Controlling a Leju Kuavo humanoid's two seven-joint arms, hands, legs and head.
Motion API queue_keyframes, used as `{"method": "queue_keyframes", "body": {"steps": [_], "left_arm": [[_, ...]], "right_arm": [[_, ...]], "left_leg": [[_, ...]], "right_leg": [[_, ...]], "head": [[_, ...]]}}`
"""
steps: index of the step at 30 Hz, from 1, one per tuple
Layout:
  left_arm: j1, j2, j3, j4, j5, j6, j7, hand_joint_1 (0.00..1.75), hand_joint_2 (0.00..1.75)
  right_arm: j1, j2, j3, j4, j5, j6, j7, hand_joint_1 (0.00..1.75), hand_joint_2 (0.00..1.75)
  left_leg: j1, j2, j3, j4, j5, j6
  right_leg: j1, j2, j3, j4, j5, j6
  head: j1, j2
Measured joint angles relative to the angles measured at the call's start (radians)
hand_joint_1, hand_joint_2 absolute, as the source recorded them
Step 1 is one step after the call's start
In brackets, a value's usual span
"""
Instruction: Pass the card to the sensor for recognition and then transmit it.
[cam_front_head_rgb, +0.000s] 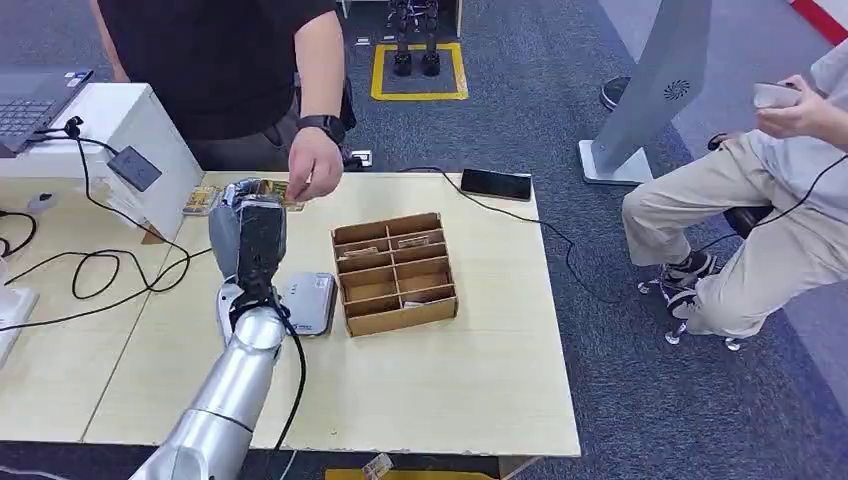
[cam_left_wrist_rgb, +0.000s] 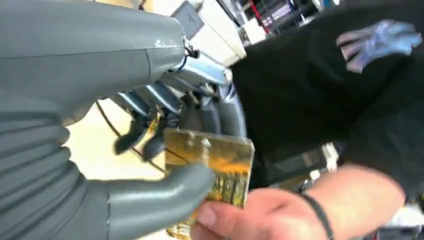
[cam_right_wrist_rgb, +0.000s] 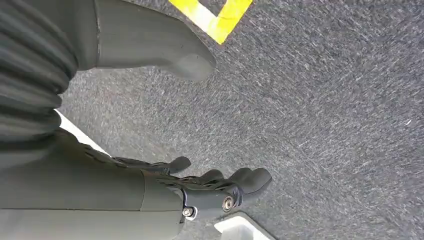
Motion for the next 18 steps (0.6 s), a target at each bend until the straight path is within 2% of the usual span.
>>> {"method": "queue_keyframes", "body": {"steps": [7,12,13,18], "left_arm": [[0.033,-0.013,0.061,-0.003,0.037,0.005,-0.102,0.0,1.75],[0.054,-0.024,0.092,-0.007,0.043,0.006,-0.112,0.0,1.75],[0.056,-0.026,0.097,-0.008,0.043,0.006,-0.114,0.0,0.0],[0.094,-0.044,0.124,-0.052,0.073,0.007,-0.164,0.0,0.0]], "right_arm": [[-0.001,0.0,0.0,0.002,-0.015,0.0,0.0,0.0,1.75],[-0.002,0.0,0.0,0.002,-0.018,0.0,0.0,0.0,1.75],[-0.002,0.0,0.0,0.002,-0.018,0.0,0.0,0.0,1.75],[-0.002,0.0,0.0,0.001,-0.031,0.0,0.002,0.0,1.75]], "left_leg": [[0.0,0.0,0.0,0.0,0.0,0.0],[0.0,0.0,0.0,0.0,0.0,0.0],[0.0,0.0,0.0,0.0,0.0,0.0],[0.0,0.0,0.0,0.0,0.0,0.0]], "right_leg": [[0.0,0.0,0.0,0.0,0.0,0.0],[0.0,0.0,0.0,0.0,0.0,0.0],[0.0,0.0,0.0,0.0,0.0,0.0],[0.0,0.0,0.0,0.0,0.0,0.0]], "head": [[0.0,0.0],[0.0,0.0],[0.0,0.0],[0.0,0.0]]}}
